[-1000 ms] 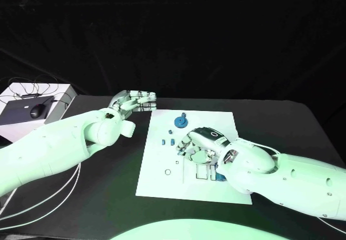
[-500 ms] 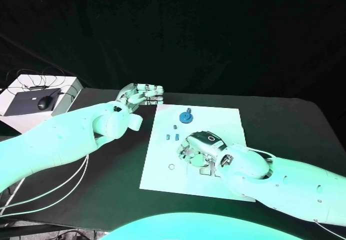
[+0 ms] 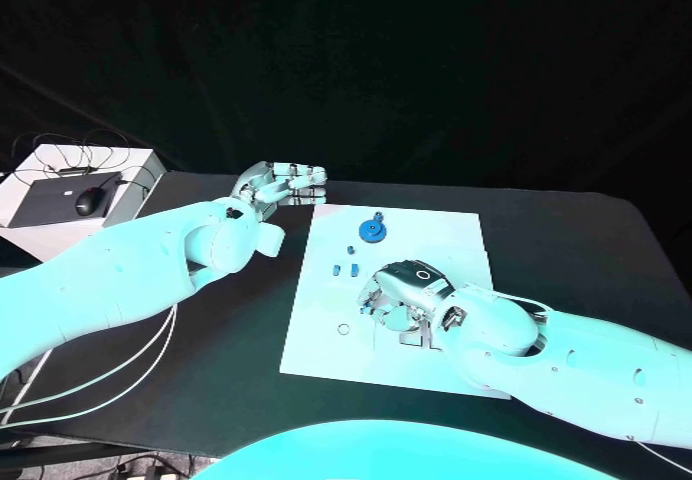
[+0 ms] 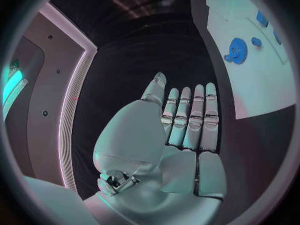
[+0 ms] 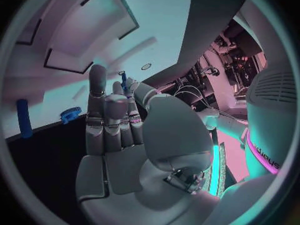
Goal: Assemble the parts on the task board
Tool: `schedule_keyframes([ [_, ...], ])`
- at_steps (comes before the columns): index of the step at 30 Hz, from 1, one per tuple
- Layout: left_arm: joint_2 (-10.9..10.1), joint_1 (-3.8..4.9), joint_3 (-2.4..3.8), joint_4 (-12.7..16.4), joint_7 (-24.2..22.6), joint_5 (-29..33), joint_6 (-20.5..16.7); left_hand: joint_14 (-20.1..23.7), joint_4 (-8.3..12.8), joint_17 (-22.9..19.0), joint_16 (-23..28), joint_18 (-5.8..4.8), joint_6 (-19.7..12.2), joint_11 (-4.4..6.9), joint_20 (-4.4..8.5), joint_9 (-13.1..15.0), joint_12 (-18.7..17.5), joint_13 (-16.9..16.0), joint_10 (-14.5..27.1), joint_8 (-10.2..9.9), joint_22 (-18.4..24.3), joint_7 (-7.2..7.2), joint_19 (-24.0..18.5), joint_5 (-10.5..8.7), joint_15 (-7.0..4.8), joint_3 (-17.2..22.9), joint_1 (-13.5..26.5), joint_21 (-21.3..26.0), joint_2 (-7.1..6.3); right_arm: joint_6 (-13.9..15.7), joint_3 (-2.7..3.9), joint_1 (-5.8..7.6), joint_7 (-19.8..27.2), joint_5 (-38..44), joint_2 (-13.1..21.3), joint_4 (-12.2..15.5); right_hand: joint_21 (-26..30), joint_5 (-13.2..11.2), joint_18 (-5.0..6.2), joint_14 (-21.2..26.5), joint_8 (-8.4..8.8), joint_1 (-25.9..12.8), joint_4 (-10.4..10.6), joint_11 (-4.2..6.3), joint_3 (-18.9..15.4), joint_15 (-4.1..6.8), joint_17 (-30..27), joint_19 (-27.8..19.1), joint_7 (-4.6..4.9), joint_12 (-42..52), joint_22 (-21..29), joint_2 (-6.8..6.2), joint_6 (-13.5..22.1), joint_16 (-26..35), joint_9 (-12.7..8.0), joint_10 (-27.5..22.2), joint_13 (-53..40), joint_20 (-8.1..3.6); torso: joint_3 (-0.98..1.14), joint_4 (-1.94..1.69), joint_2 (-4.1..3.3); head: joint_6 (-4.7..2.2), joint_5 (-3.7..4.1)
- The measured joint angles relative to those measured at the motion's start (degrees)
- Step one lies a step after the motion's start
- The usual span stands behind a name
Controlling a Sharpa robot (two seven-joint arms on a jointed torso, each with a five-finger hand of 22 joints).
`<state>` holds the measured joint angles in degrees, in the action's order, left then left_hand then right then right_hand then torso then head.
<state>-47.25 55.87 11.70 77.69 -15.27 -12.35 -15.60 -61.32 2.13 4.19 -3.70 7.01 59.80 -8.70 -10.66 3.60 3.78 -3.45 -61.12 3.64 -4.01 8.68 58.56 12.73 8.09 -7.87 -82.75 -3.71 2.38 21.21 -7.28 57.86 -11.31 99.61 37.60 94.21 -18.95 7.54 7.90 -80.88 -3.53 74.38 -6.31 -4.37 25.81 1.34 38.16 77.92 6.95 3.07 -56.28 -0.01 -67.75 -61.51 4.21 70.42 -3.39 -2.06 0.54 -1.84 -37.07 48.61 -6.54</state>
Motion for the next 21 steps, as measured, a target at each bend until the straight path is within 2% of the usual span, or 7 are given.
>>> schedule_keyframes([
  [21,-0.31,0.00,0.00,0.16,0.05,0.03,0.00,0.00,-0.16,0.00,0.00,0.00,0.00,0.00,0.00,0.00,0.00,0.00,0.00,0.00,0.05,0.00,0.00,0.00,0.00,0.16,0.00,0.00,0.00,-0.94,0.02,0.07,-0.42,1.28,-0.51,-0.71,0.49,-0.05,0.00,0.00,-0.01,0.22,-0.19,0.09,0.04,0.00,0.00,0.19,0.10,0.12,-0.57,0.07,0.11,0.00,-0.04,-0.09,0.01,-0.16,-0.03,-0.03,-0.02,0.30,0.10],
])
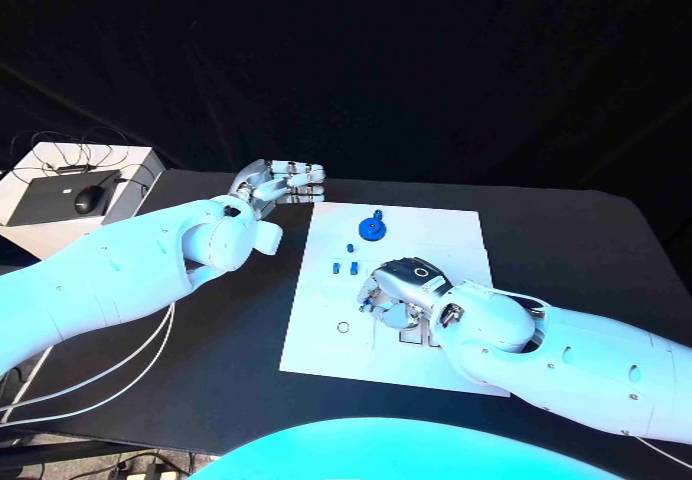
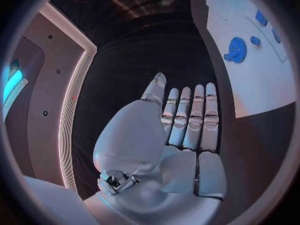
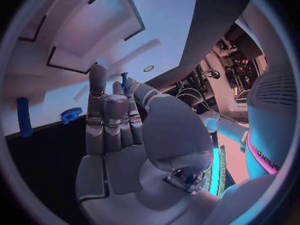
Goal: Assemble the parts on the task board
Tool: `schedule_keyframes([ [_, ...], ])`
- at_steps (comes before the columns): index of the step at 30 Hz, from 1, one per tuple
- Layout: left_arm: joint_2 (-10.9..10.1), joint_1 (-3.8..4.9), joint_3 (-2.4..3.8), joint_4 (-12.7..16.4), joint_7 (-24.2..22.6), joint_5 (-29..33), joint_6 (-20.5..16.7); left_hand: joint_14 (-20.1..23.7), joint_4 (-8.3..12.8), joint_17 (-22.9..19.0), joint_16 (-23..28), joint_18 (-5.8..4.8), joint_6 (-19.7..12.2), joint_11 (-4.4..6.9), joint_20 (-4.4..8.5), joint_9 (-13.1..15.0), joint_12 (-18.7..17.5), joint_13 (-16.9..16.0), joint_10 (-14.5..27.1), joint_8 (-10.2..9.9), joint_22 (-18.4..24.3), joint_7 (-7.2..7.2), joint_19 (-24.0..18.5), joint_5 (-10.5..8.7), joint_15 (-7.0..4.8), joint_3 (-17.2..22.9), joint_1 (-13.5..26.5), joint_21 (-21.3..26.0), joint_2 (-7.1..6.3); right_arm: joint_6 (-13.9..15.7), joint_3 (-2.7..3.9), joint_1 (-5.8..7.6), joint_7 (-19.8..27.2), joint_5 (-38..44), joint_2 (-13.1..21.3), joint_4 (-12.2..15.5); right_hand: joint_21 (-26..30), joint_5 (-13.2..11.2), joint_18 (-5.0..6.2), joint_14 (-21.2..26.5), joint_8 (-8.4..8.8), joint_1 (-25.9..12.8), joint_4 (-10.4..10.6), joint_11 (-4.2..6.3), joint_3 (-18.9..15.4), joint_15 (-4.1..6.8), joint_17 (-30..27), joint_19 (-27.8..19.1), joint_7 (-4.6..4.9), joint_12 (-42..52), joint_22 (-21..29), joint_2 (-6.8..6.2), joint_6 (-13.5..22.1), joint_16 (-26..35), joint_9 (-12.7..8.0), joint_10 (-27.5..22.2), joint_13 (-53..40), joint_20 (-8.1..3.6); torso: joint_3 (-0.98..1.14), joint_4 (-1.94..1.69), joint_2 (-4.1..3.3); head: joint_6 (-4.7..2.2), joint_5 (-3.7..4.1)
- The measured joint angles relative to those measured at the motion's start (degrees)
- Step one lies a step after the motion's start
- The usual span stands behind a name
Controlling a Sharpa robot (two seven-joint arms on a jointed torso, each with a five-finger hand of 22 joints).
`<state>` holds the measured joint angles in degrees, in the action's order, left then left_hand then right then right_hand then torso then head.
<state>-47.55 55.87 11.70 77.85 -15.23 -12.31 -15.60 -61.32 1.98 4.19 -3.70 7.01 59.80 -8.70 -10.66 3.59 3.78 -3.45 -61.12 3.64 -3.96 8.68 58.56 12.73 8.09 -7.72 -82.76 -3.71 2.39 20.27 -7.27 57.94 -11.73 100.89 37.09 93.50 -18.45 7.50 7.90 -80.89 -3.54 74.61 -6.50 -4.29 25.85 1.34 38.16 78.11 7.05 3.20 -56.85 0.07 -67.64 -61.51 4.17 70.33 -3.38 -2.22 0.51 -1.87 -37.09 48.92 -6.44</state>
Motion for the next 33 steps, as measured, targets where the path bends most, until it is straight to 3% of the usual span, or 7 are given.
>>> schedule_keyframes([
  [26,-0.19,0.01,0.00,0.09,0.16,0.05,0.04,0.00,-0.16,0.00,0.00,0.00,0.00,0.00,0.00,0.00,0.00,0.00,0.00,0.00,-0.01,0.00,0.00,0.00,0.00,0.16,0.00,0.00,0.00,-1.43,-0.09,0.11,-0.22,0.55,-0.84,-0.28,1.53,-0.06,0.02,-0.01,0.02,0.09,-0.41,0.21,-0.64,0.00,-0.08,0.42,0.11,-0.13,-1.37,0.06,0.30,0.00,0.03,-0.25,-0.01,0.17,0.02,0.03,0.03,0.12,0.16],
  [30,-0.20,0.01,0.00,0.09,0.21,0.06,0.06,0.00,-0.16,0.00,0.00,0.01,0.00,0.00,0.00,0.00,0.00,0.00,0.00,0.00,-0.01,0.00,0.00,0.00,0.00,0.16,0.00,0.00,0.00,-1.43,-0.18,0.11,-0.08,0.50,-1.00,-0.41,2.04,1.69,0.09,0.04,-0.02,1.05,-0.40,-0.38,-4.09,-0.04,-0.08,0.80,0.71,-0.07,-1.65,-0.79,1.78,0.00,-0.15,-1.96,-0.18,0.39,0.03,0.03,0.04,0.07,0.16],
  [33,-0.21,0.01,0.00,0.09,0.24,0.06,0.07,0.00,-0.16,0.00,0.00,0.00,0.00,0.00,0.00,0.00,0.00,0.00,0.00,0.00,-0.02,0.00,0.00,0.00,0.00,0.16,0.00,0.00,0.00,-1.44,-0.26,0.09,-0.01,0.40,-1.10,-0.56,2.40,1.82,0.57,0.15,-0.22,0.41,-0.29,-0.60,-5.79,-0.53,-0.07,1.02,0.59,0.12,-1.66,-2.31,2.63,-0.13,-0.27,-3.20,-0.14,0.61,0.03,0.04,0.04,0.03,0.16],
])
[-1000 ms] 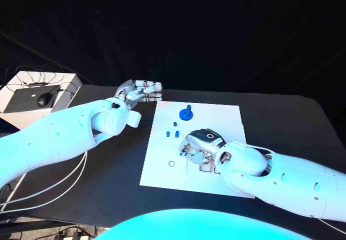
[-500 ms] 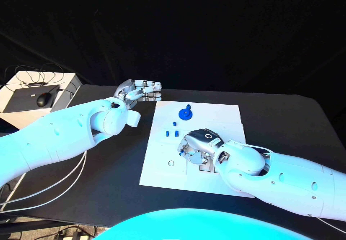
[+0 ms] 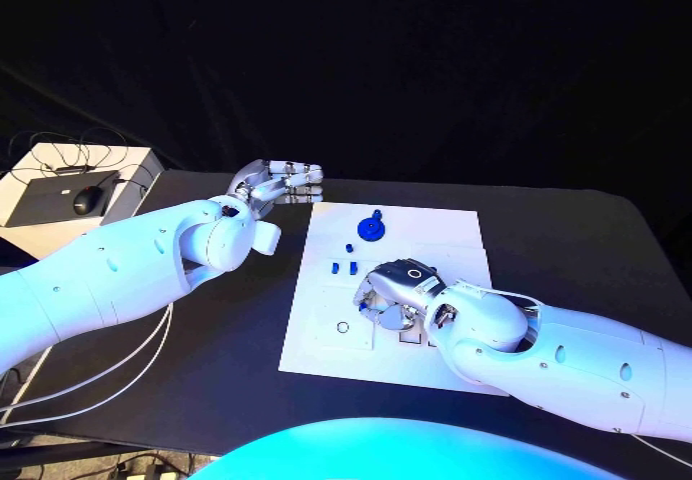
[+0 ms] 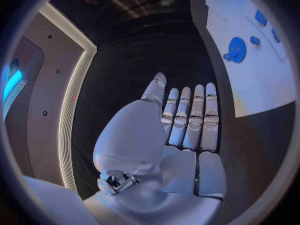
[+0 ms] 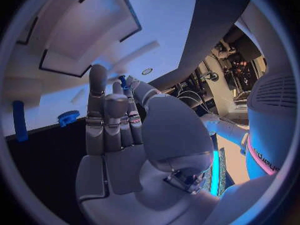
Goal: Assemble the parts on the task board
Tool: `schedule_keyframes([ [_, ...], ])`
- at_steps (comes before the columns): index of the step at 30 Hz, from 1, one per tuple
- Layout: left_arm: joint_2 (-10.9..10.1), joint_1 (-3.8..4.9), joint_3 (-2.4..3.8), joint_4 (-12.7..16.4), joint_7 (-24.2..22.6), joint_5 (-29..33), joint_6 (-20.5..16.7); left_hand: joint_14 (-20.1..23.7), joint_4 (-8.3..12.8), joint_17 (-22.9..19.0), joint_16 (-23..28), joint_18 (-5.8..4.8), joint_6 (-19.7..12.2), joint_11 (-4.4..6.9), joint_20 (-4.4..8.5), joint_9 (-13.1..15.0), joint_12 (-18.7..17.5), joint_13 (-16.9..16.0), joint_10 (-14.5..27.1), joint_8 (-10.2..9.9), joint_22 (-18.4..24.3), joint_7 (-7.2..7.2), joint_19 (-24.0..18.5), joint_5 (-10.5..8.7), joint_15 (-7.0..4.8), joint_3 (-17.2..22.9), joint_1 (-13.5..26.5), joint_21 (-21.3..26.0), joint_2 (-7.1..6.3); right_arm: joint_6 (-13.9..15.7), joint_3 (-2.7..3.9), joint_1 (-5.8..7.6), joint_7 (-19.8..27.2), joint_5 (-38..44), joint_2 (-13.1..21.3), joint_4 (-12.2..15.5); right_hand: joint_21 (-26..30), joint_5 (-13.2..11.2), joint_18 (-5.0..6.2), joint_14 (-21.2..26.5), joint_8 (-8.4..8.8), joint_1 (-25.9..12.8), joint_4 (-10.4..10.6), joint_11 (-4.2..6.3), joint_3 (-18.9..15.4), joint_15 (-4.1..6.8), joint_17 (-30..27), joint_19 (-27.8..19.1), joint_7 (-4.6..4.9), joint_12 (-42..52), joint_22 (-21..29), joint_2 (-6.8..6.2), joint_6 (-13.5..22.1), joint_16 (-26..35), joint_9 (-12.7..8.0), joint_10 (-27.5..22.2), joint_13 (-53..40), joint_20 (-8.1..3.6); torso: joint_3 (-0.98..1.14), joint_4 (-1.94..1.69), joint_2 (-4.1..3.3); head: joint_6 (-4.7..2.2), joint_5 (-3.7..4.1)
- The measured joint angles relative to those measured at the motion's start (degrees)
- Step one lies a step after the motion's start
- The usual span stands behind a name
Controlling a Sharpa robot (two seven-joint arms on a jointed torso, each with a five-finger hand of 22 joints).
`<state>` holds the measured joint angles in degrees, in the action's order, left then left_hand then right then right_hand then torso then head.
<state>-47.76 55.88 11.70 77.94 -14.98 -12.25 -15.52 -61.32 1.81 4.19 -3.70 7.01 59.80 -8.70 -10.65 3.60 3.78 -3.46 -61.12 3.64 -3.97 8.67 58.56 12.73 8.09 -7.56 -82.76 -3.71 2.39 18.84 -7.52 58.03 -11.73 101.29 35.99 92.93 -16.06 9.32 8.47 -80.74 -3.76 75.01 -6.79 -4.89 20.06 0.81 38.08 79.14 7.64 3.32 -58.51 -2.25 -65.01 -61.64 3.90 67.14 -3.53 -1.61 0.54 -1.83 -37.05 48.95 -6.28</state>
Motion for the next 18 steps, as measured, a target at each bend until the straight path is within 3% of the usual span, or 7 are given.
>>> schedule_keyframes([
  [5,-0.02,0.00,0.00,0.00,0.07,0.01,0.02,0.00,0.00,0.00,0.00,0.00,0.00,0.00,0.00,0.00,0.00,0.00,0.00,0.00,0.00,0.00,0.00,0.00,0.00,0.00,0.00,0.00,0.00,-0.01,-0.12,-0.01,0.20,-0.15,-0.15,-0.25,0.65,0.00,0.39,0.00,-0.01,-0.36,0.25,-0.42,-1.75,0.00,-0.08,0.19,0.10,0.00,0.00,-1.13,0.72,-0.12,-0.05,-1.29,0.07,0.19,0.02,0.01,0.00,-0.01,0.13],
  [18,-0.02,0.00,0.00,-0.02,0.19,0.03,0.04,0.00,0.00,0.00,0.00,0.00,0.00,0.00,0.00,0.00,0.00,0.00,0.00,0.00,-0.01,0.00,0.00,0.00,0.00,0.00,0.00,0.00,0.00,0.54,-0.22,-0.04,0.56,-0.79,-0.09,-0.33,1.98,0.00,0.78,0.21,-0.01,0.13,0.40,-1.17,-5.40,-0.60,-0.24,0.91,-0.06,-0.01,-0.25,-1.73,2.48,-0.65,-0.07,-4.12,0.11,0.90,0.04,0.04,-0.01,-0.01,0.34],
])
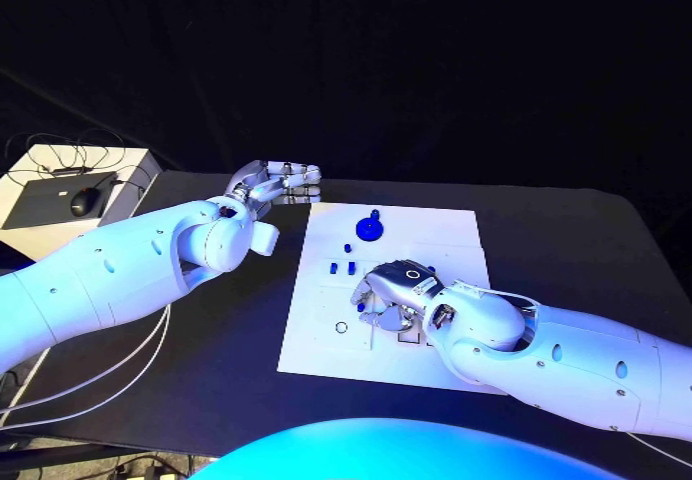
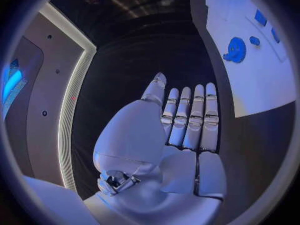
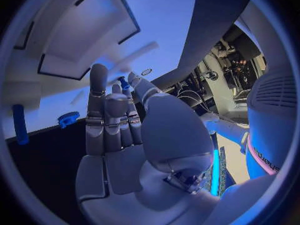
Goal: Assemble the parts on the task board
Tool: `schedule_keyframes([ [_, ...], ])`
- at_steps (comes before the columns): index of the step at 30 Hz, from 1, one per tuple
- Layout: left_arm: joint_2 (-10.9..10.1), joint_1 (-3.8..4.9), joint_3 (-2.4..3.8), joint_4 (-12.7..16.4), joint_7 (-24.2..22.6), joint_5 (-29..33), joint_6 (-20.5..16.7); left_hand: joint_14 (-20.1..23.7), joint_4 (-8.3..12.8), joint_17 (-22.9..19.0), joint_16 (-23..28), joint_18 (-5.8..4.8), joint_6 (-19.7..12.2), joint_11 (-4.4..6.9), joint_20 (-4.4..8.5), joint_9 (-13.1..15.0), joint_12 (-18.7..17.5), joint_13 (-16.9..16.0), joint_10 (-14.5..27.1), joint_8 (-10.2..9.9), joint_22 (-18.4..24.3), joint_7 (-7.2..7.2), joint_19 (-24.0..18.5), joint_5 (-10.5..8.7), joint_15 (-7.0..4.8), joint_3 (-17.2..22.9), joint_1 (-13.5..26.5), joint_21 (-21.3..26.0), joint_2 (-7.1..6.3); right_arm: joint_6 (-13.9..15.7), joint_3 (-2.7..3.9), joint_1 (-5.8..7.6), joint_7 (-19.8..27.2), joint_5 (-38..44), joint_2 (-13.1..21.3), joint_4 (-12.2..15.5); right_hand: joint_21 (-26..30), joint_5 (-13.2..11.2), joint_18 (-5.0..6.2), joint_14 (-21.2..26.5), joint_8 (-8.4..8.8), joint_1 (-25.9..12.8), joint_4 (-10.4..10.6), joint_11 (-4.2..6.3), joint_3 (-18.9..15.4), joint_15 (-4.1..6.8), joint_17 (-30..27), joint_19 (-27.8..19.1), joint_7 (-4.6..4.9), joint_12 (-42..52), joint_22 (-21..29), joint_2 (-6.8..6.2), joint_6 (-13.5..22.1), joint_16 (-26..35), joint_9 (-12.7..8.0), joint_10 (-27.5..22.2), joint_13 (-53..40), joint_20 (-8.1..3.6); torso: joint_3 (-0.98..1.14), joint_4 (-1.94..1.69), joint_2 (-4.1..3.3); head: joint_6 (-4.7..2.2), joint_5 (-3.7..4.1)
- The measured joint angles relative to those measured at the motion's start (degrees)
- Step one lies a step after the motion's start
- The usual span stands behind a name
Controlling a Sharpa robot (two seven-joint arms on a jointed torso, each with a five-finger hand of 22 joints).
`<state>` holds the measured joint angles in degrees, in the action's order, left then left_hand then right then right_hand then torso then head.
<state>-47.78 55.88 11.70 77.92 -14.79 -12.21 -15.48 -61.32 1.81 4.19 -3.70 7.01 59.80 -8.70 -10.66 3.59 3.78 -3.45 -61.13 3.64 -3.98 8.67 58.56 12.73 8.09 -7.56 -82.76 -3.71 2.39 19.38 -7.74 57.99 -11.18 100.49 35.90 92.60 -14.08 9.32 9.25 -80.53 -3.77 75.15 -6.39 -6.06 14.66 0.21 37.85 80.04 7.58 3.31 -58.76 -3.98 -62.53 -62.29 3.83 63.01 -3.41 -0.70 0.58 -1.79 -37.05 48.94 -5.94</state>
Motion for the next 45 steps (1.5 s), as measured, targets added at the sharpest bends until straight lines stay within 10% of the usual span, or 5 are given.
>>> schedule_keyframes([
  [12,0.04,0.00,0.00,-0.04,0.09,0.02,0.03,0.00,0.00,0.00,0.00,0.00,0.00,0.00,0.00,0.00,0.00,0.00,0.00,0.00,-0.01,0.00,0.00,0.00,0.00,0.00,0.00,0.00,0.00,3.47,-0.01,0.04,0.89,-1.61,1.97,1.50,1.82,0.00,0.50,0.40,0.00,1.95,1.49,-1.01,-5.28,-0.83,-0.23,0.80,-1.28,0.22,0.69,-0.68,3.94,0.00,-0.02,-4.88,-0.01,0.83,0.00,-0.05,0.00,-0.26,0.34],
  [22,0.16,0.00,0.00,-0.24,0.10,0.04,0.09,0.00,0.00,0.00,0.00,0.00,0.00,0.00,0.00,0.00,0.00,0.00,0.00,0.00,-0.01,0.00,0.00,0.00,0.00,0.00,0.00,0.00,0.00,5.44,1.04,3.35,3.44,-9.48,9.29,4.58,1.82,2.02,0.70,0.17,0.01,2.22,0.96,0.11,-6.03,-0.60,0.18,1.17,0.11,0.51,-0.03,-0.85,4.50,-0.45,-0.02,-0.26,-0.01,0.48,0.00,-0.02,0.05,-1.19,1.05],
  [33,0.18,0.00,-0.01,-0.73,-0.23,0.05,0.41,0.00,-0.17,0.00,0.00,0.00,0.00,0.12,0.00,0.00,0.00,0.00,-0.12,0.00,-0.01,0.00,0.00,0.00,0.00,-0.17,0.00,0.00,0.00,-0.60,1.67,9.80,6.84,-18.06,17.08,4.00,2.22,3.67,0.50,0.17,0.01,2.30,0.48,-0.30,-11.38,-0.60,1.82,1.22,-0.49,0.51,-0.96,-0.93,5.11,-1.14,-0.02,-1.94,-0.01,0.43,0.03,0.19,0.16,-2.53,2.32],
  [45,0.36,0.00,-0.01,-1.09,-0.50,0.07,0.65,0.00,-0.17,0.00,0.00,0.00,0.00,0.22,0.00,0.00,0.00,0.00,-0.22,0.00,-0.01,0.00,0.00,0.00,0.00,-0.17,0.00,0.00,0.00,-5.66,1.23,10.32,7.15,-14.61,15.43,-0.56,2.89,3.67,0.46,0.17,0.01,3.94,3.41,-0.51,-11.71,-0.59,2.66,1.63,-1.54,0.50,-1.13,-2.62,6.17,-1.66,-0.01,-2.74,-0.01,0.83,0.12,0.23,0.18,-2.86,2.68],
])
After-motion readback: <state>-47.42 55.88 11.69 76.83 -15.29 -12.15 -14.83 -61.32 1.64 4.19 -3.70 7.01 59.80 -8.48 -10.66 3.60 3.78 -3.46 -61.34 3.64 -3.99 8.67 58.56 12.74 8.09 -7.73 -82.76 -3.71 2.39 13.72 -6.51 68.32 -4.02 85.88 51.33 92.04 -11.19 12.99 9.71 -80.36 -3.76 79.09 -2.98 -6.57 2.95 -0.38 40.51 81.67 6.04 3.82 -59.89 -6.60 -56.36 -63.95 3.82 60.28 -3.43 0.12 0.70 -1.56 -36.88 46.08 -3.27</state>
